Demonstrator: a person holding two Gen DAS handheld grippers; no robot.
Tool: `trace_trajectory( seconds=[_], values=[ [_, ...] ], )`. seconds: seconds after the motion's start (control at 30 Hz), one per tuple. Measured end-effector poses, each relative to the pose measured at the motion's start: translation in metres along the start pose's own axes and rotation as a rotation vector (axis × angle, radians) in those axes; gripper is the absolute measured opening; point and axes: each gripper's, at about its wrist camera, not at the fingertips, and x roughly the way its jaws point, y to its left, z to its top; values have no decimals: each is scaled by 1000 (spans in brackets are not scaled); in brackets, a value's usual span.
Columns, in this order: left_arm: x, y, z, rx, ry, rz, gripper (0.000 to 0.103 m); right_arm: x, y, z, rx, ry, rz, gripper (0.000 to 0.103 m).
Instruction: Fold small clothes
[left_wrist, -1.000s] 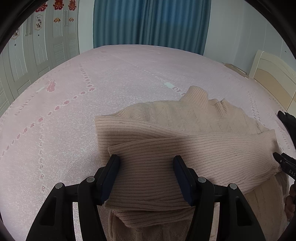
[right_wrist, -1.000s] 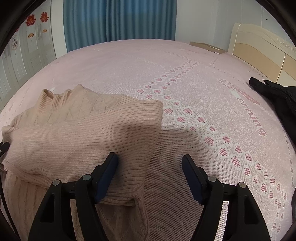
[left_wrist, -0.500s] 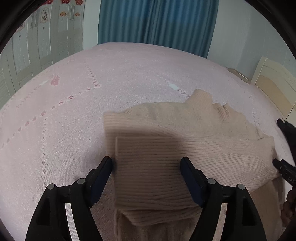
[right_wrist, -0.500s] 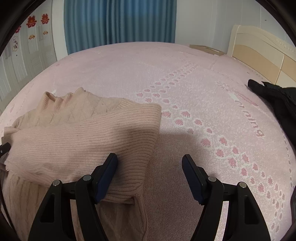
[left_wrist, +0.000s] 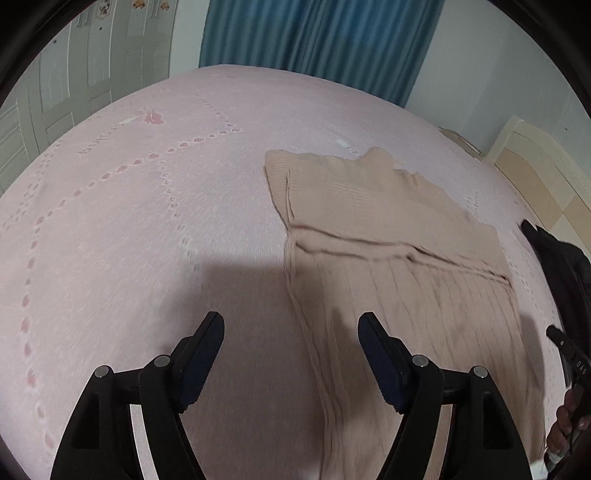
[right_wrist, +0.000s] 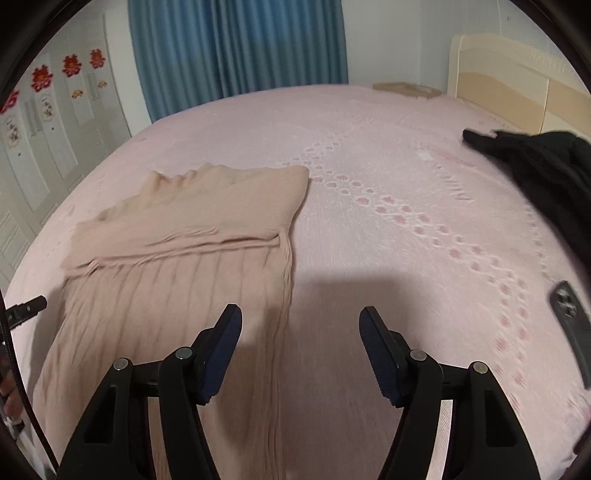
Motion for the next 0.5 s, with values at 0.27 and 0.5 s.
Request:
trace_trajectory(
  seconds=[0.27, 0.5],
  values=[
    [-54, -15, -62, 93, -41, -77, 72, -79, 0, -46, 30, -128, 33, 66],
    [-63, 4, -94, -42, 46, -192, 66, -89, 5, -88, 23, -62, 63, 60]
  ],
)
